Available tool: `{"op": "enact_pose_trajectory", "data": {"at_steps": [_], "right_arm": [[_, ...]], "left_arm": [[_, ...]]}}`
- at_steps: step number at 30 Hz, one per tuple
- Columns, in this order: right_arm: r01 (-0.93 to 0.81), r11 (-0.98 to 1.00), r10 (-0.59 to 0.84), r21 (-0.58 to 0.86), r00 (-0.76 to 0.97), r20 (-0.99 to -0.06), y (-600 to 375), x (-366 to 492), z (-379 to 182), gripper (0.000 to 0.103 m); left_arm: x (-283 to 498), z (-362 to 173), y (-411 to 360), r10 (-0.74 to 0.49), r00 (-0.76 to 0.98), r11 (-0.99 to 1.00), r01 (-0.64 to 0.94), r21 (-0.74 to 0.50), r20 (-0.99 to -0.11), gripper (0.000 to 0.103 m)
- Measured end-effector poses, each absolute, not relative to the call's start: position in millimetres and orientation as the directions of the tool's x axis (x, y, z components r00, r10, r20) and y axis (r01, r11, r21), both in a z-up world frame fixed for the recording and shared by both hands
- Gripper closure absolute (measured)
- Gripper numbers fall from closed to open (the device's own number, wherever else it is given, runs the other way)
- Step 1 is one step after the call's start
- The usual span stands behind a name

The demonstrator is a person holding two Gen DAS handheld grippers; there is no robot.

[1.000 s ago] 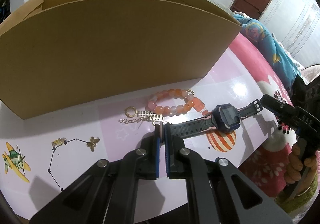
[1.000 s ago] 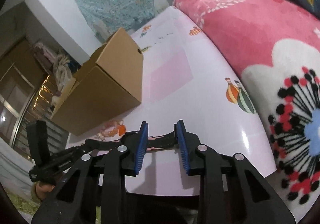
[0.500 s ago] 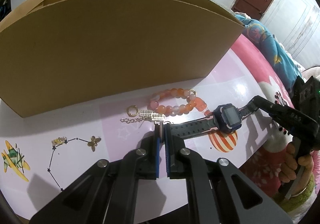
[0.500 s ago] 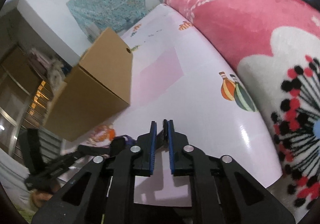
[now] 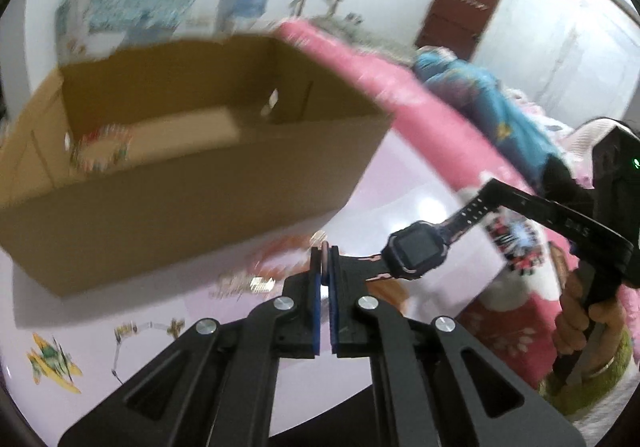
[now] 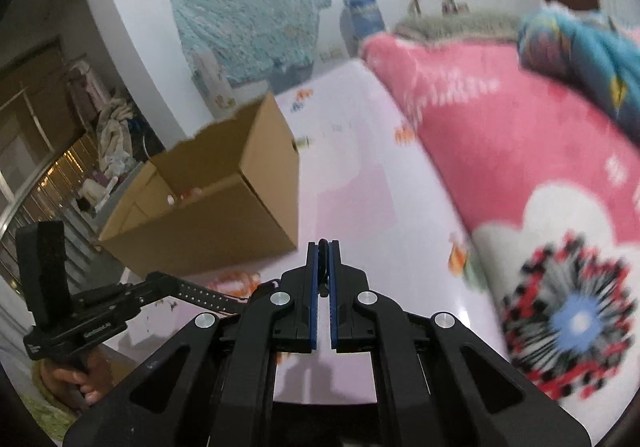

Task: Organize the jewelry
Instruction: 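Carry the watch with the left tool into the box and open it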

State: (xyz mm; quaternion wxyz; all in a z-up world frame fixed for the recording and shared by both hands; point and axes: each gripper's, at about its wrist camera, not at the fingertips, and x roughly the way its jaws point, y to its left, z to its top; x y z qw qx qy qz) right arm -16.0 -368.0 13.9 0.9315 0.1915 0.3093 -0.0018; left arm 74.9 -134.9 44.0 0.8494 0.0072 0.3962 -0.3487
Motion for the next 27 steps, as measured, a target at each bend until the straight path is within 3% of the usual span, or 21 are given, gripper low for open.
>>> {"op": "enact_pose_trajectory", "data": {"at_steps": [7, 12, 18, 21, 27], "right_arm": [[-0.022, 0.957, 0.142, 0.290, 0.905, -0.400, -361, -2, 98, 0.100], [-0.191, 0.938, 0.292, 0.291, 0.886, -0.359, -343, 66, 124, 0.100], [-0.288, 0.923, 0.383, 0.253, 0.742, -0.550, -300, 191, 103, 0.100], [-0.301, 0.939, 0.332, 0.169, 0.656, -0.678, -272, 246, 79, 0.100], [-0.332, 0.943, 0.229, 0.031, 0.579, -0.782, -242, 291, 52, 0.100]], "left_arm": [[77, 124, -112, -0.664, 0.550, 0.723, 0.645, -0.247, -0.507, 0.100], [116, 147, -91, -0.601, 0.635, 0.787, 0.576, -0.221, -0.485, 0.100], [212, 117, -81, -0.505, 0.564, 0.848, 0.464, -0.255, -0.653, 0.100], [258, 88, -82, -0.505, 0.446, 0.849, 0.409, -0.334, -0.739, 0.100], [301, 48, -90, -0.489, 0.298, 0.856, 0.343, -0.386, -0.820, 0.100]]}}
